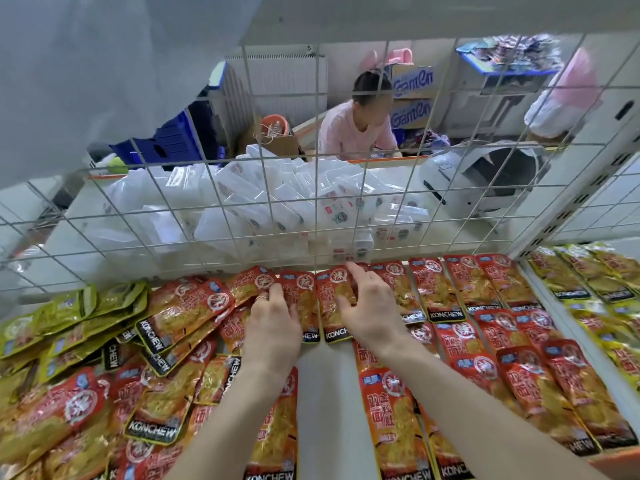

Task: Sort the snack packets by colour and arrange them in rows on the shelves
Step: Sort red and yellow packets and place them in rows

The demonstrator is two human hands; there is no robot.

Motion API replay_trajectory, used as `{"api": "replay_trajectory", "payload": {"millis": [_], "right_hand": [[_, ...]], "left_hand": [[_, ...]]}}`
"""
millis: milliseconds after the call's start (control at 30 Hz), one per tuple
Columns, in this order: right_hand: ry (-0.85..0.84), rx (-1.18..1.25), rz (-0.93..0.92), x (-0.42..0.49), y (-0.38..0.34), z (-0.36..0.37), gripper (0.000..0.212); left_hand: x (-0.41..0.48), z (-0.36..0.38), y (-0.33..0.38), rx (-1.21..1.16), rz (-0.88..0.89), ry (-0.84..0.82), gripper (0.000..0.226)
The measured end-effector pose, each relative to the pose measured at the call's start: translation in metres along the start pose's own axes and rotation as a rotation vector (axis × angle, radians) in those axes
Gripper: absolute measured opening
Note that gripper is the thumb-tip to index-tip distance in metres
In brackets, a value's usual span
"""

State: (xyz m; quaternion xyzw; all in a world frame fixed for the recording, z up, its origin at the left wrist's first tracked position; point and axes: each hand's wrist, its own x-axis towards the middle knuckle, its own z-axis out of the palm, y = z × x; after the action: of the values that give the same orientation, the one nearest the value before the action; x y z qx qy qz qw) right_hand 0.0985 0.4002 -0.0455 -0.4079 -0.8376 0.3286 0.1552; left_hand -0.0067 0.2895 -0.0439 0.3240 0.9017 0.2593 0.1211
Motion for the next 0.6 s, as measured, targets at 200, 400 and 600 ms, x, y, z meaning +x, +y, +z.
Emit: {"api": "replay_trajectory", "payload": {"millis": [200,400,600], "right_hand": [[-0.017,-0.277,-0.081,-0.012,0.005,0.007,0.064],[-0.022,-0.423,-0.061,-0.011,0.007,0.007,0.059],[-0.035,-0.433,-0.055,-0.010,0.008,0.011,0.058]], "left_hand": [[-0.006,0.003,-0.001,0.014,0.032,-0.054,0.052],[-0.009,0.007,-0.005,0.089,0.055,-0.096,0.068],[-0.015,0.013,-0.003,0.222,0.102,-0.008,0.056]]}}
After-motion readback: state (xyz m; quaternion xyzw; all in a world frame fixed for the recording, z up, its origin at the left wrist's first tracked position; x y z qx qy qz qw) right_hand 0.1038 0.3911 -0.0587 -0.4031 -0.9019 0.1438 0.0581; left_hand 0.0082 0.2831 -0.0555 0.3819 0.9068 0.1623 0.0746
